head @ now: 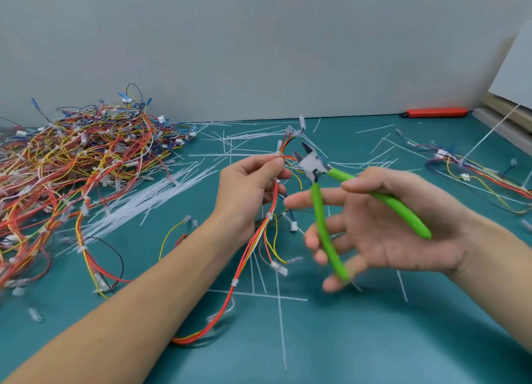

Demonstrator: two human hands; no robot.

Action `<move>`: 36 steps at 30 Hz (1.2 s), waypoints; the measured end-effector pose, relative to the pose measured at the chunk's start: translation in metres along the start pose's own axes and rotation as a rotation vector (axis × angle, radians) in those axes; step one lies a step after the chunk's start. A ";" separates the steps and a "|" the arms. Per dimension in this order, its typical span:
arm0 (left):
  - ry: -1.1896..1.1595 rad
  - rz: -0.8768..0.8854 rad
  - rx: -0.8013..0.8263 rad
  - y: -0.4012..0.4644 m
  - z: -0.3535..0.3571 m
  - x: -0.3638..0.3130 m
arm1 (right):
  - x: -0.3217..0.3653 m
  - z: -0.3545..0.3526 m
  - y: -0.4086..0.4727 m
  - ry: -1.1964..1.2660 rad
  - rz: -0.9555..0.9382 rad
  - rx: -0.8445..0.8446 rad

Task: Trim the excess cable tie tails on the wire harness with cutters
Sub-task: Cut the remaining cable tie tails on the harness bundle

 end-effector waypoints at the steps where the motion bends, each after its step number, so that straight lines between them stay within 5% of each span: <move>1: -0.008 0.002 0.005 -0.001 0.002 0.001 | -0.005 0.002 0.002 0.016 0.035 0.030; 36: 0.125 0.231 0.126 -0.019 0.016 -0.014 | -0.006 -0.005 0.012 0.092 -0.014 -0.011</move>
Point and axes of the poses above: each hand's wrist, its own y-axis towards the middle knuckle, its own z-axis out of the palm, x = y × z, the point moved 4 cm from there along y, towards the middle knuckle, and after that the axes turned 7 degrees about y, right-handed, at the moved point
